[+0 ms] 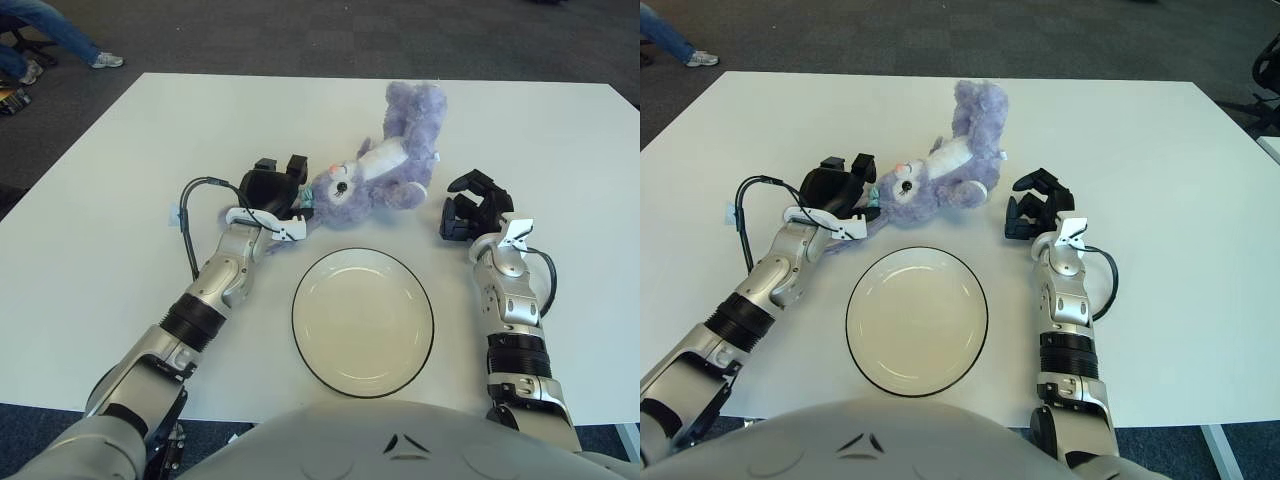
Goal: Put the doll into the plate.
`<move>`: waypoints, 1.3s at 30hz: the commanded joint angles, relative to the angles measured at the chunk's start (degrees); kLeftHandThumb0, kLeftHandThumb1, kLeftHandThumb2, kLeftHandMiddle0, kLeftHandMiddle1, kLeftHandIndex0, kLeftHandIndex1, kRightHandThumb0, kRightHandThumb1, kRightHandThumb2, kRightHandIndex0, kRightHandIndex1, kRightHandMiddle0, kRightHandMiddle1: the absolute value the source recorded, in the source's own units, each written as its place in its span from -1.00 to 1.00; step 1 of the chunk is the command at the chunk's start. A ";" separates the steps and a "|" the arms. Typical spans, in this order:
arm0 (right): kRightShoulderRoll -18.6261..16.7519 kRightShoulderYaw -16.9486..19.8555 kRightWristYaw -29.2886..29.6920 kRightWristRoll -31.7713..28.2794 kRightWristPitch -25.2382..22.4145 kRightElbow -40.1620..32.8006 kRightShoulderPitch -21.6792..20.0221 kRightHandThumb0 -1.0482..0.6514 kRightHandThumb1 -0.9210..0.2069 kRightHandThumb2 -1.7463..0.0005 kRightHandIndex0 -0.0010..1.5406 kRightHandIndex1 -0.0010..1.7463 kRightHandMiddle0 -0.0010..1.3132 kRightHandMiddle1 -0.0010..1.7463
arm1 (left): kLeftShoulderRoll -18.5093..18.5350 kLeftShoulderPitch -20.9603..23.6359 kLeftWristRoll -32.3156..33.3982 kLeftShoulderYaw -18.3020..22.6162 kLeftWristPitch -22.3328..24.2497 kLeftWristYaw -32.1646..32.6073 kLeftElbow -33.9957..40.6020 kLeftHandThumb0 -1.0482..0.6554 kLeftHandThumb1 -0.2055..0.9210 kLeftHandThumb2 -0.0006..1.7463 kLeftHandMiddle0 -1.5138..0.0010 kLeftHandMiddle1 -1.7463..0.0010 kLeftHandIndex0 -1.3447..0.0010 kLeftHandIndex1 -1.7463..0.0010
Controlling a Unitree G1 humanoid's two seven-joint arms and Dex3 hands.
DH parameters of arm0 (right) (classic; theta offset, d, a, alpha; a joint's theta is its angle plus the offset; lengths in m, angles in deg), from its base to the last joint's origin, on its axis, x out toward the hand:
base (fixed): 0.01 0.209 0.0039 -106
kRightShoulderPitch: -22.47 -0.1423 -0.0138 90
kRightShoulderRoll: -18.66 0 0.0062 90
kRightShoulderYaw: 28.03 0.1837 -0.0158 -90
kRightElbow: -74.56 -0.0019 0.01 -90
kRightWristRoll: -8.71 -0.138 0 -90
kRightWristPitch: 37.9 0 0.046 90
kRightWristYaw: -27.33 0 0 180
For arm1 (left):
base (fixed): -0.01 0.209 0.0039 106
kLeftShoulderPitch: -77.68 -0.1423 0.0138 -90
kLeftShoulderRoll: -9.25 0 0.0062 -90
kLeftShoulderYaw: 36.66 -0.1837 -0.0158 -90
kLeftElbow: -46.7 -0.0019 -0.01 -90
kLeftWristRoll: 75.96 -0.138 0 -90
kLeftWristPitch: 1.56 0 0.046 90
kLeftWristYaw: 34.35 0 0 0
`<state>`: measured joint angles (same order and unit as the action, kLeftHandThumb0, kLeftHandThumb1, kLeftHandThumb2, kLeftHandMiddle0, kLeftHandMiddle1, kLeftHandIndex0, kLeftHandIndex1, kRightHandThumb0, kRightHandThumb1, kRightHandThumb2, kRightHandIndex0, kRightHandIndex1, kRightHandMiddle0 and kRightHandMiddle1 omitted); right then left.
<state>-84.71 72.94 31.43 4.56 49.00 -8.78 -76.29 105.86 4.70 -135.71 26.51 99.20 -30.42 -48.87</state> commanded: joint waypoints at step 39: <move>1.01 0.29 -0.89 -0.22 -0.72 2.05 0.29 0.21 0.76 -0.90 0.17 1.00 0.24 0.68 | -0.78 -9.60 3.65 10.96 -2.84 6.54 18.19 0.65 0.73 -0.28 0.50 -0.86 1.00 -0.88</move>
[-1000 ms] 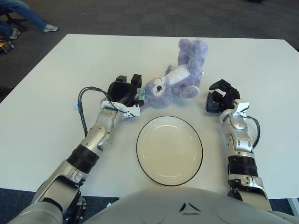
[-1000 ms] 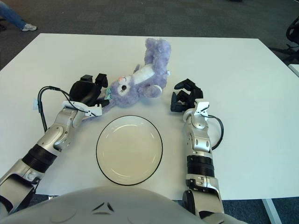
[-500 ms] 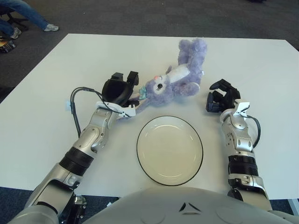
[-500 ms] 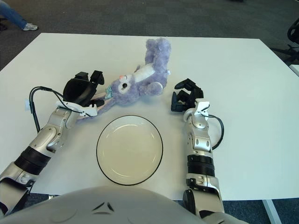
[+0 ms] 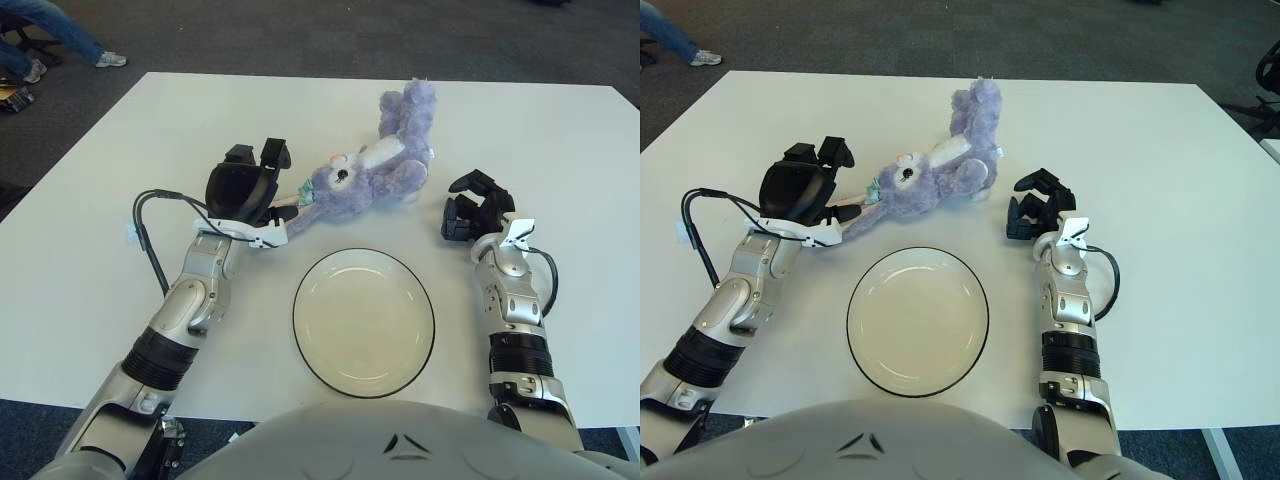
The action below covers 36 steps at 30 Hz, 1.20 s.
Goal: Put the doll into the plate.
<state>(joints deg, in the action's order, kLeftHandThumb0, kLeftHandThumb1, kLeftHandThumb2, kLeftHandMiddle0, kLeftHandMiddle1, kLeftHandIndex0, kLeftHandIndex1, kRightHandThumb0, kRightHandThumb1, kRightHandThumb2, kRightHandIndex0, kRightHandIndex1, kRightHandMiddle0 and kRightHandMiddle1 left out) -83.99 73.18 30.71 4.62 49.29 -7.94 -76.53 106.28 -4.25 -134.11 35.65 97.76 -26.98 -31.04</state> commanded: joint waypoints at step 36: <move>0.24 -0.34 0.41 0.15 0.81 2.68 0.14 0.21 0.75 -0.90 0.17 1.00 0.24 0.67 | -7.13 5.34 5.49 0.31 -8.95 5.67 -4.76 -1.00 1.00 -0.18 0.81 -0.21 1.00 0.07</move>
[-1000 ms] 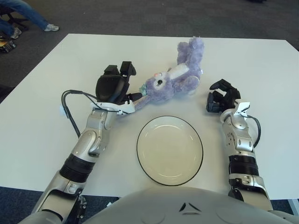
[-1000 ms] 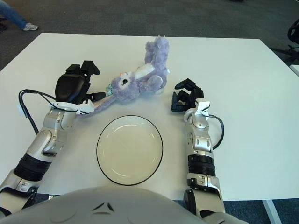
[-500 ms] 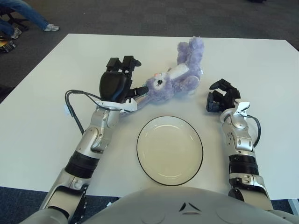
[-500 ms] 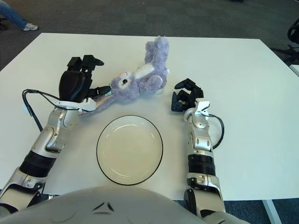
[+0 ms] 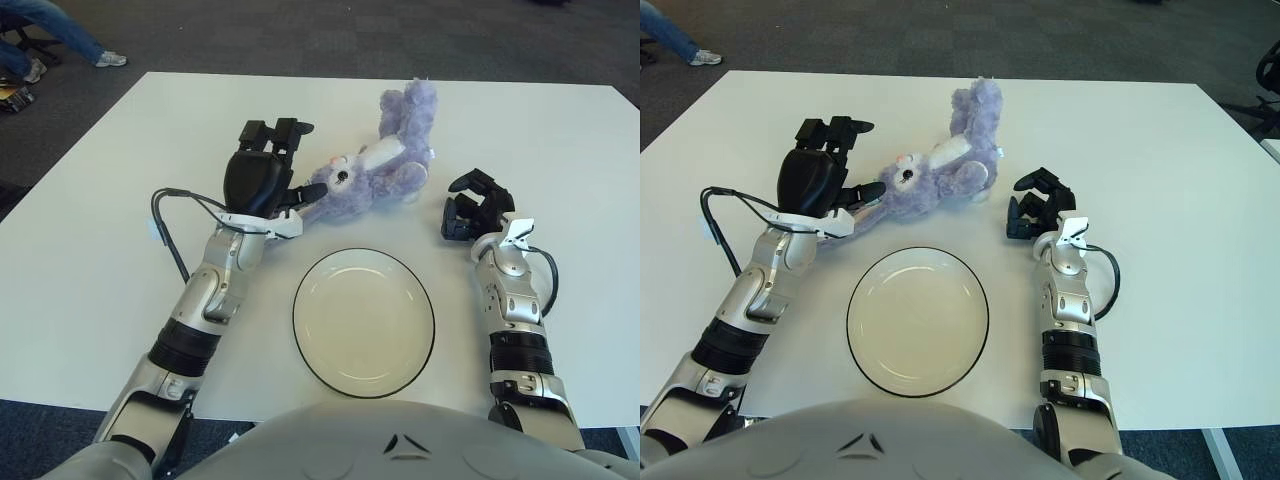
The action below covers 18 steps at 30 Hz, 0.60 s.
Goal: Put the doll into the plate.
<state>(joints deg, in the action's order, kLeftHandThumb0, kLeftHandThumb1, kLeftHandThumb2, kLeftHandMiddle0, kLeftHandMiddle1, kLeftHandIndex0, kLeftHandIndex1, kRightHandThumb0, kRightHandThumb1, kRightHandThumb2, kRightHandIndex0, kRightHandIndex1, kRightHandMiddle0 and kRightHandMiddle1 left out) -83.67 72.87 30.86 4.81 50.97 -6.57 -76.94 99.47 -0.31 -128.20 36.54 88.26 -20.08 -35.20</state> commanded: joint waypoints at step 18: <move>-0.33 -0.40 0.64 0.15 -1.71 0.39 0.84 0.21 0.74 -0.89 0.16 1.00 0.25 0.66 | -2.86 2.00 -3.51 -5.29 8.91 -16.39 2.90 -1.00 1.00 -0.13 0.79 0.12 1.00 0.67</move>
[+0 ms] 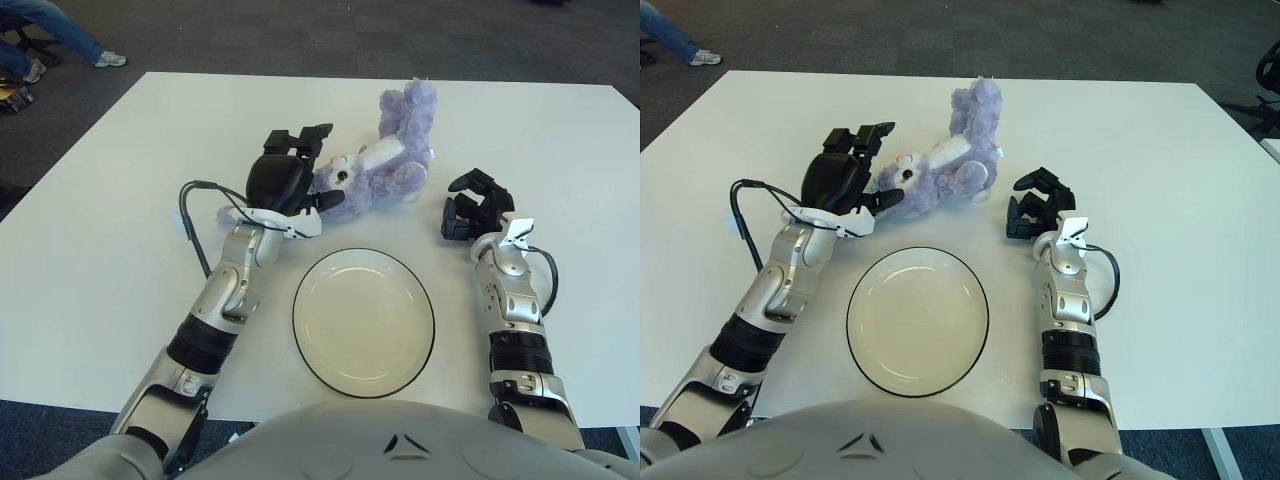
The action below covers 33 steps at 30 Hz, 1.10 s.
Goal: Put the doll into the plate.
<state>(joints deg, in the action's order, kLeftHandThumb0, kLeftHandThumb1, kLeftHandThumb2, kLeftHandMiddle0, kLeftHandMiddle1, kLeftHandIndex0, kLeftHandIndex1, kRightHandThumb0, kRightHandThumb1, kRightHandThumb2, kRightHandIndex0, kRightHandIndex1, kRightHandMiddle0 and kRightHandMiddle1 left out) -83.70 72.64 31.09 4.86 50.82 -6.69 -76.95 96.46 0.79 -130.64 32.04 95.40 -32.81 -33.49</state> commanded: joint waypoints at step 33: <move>0.19 -1.43 1.58 0.63 -2.33 -0.49 1.15 0.21 0.77 -0.92 0.18 1.00 0.23 0.70 | -2.97 0.93 -3.86 -6.01 5.82 -13.96 2.53 -1.00 1.00 -0.18 0.79 0.69 1.00 1.00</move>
<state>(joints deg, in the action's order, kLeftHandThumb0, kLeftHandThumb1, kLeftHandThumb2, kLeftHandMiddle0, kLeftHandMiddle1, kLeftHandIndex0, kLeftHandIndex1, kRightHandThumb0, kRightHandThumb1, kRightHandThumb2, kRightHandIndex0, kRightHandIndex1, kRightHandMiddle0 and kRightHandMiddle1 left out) -83.69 71.47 32.76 4.98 50.03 -7.38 -76.88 93.59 0.84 -134.26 26.68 101.84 -47.85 -30.06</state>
